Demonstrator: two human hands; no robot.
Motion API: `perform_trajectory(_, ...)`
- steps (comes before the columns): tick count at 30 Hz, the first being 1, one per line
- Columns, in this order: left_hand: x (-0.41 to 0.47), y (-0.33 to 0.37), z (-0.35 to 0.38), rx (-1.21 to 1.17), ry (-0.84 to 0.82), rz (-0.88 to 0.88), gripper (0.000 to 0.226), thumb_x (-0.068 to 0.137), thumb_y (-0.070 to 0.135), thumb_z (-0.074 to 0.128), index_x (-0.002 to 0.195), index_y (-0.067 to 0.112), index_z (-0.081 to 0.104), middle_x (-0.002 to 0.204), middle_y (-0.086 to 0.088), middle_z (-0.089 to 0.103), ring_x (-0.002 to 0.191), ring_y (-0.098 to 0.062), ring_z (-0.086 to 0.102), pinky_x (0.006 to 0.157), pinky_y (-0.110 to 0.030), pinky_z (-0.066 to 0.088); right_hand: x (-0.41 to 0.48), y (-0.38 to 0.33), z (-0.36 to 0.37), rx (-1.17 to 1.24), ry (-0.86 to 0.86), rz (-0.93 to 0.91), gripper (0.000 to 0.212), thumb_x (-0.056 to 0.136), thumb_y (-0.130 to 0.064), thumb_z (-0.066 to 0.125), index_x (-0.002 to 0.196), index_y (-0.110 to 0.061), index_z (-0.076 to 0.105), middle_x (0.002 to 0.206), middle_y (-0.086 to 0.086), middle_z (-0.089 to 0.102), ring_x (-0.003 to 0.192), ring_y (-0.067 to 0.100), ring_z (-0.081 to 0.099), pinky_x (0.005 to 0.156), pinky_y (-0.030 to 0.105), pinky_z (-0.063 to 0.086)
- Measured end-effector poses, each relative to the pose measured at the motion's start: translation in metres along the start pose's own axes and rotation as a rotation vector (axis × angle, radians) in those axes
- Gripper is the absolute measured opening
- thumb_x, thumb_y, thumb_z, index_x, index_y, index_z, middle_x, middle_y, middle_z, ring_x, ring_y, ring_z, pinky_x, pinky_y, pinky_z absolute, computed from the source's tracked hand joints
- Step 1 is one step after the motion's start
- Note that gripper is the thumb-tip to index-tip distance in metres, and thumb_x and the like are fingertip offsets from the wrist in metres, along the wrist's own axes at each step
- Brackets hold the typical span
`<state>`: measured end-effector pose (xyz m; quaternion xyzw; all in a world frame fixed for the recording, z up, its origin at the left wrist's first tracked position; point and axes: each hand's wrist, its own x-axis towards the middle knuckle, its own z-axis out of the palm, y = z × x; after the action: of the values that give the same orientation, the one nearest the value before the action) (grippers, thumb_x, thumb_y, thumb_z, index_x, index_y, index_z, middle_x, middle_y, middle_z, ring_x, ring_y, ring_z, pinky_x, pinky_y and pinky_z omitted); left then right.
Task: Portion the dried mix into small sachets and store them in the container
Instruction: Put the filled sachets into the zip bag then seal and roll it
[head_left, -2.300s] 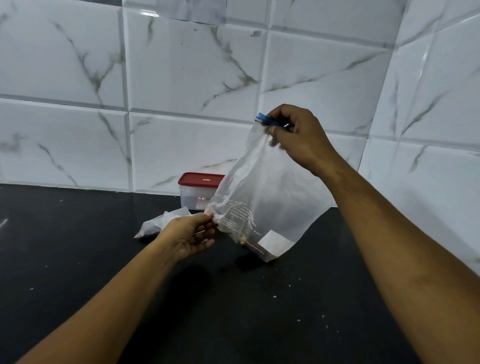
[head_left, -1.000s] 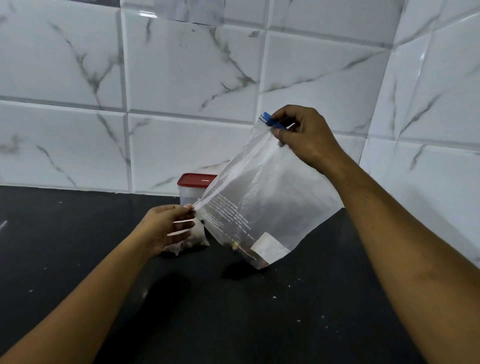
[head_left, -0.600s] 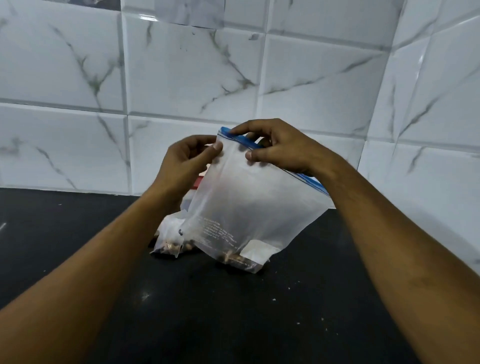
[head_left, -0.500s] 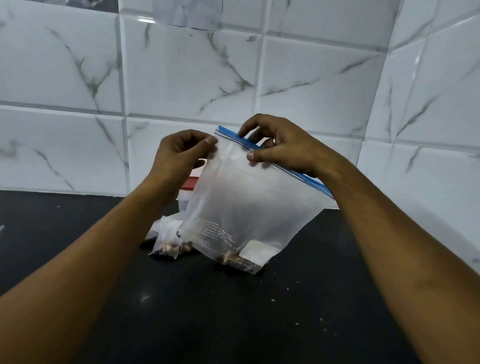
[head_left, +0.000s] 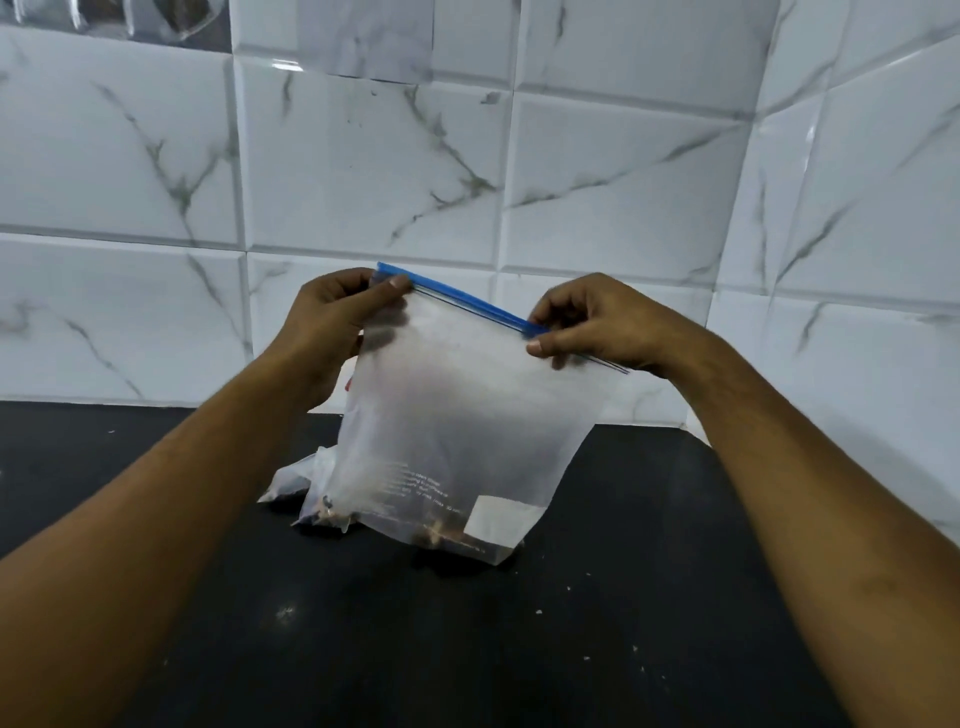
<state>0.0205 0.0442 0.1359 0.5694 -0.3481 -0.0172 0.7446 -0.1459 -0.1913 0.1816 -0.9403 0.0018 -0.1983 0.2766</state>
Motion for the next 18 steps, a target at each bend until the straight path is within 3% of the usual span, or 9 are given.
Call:
perform_trajectory(3,0.002,-0.007,-0.014,-0.053,0.065,-0.05,0.011,0.092,0.026,0.076,0.093,0.016,0.076,0.078,0.004,0.072,0.074,-0.009,0.068,0.085,-0.034,0.053,-0.007,0.017,-0.013,-0.029,-0.021,0.093,0.01,0.089,-0.016,0.081,0.099,-0.014,0.078,0.083,0.003,0.078,0.075,0.015,0.073,0.077,0.037,0.054)
perform_trajectory(6,-0.001,-0.016,-0.018,-0.064,0.079,-0.072,0.008,0.093,0.025,0.075,0.091,0.017,0.076,0.077,0.004,0.071,0.075,-0.01,0.068,0.083,-0.034,0.053,-0.01,0.03,-0.019,-0.004,0.122,0.12,0.01,0.087,-0.02,0.084,0.092,-0.014,0.078,0.08,0.007,0.077,0.072,0.015,0.071,0.073,0.036,0.053)
perform_trajectory(10,-0.002,-0.023,-0.018,-0.057,0.089,-0.05,0.007,0.096,0.019,0.072,0.102,0.016,0.076,0.083,0.002,0.072,0.079,-0.012,0.07,0.075,-0.029,0.059,-0.009,0.031,-0.019,0.002,0.354,0.044,0.013,0.087,-0.022,0.083,0.087,-0.011,0.075,0.072,0.002,0.069,0.055,0.005,0.058,0.055,0.015,0.046)
perform_trajectory(14,-0.007,-0.031,-0.019,-0.005,0.104,-0.091,0.005,0.095,0.01,0.071,0.097,0.014,0.073,0.089,-0.002,0.074,0.082,-0.013,0.072,0.07,-0.025,0.06,-0.009,0.027,-0.021,0.102,0.375,0.018,0.006,0.093,-0.009,0.071,0.099,-0.01,0.074,0.084,0.006,0.072,0.057,0.012,0.06,0.05,0.022,0.042)
perform_trajectory(18,-0.013,-0.039,-0.018,0.004,0.11,-0.107,0.003,0.094,0.008,0.072,0.095,0.011,0.074,0.09,-0.005,0.073,0.079,-0.013,0.073,0.063,-0.02,0.058,-0.011,0.033,-0.017,0.079,0.345,0.093,0.008,0.091,-0.006,0.072,0.097,-0.01,0.074,0.087,0.009,0.075,0.066,0.018,0.072,0.057,0.03,0.052)
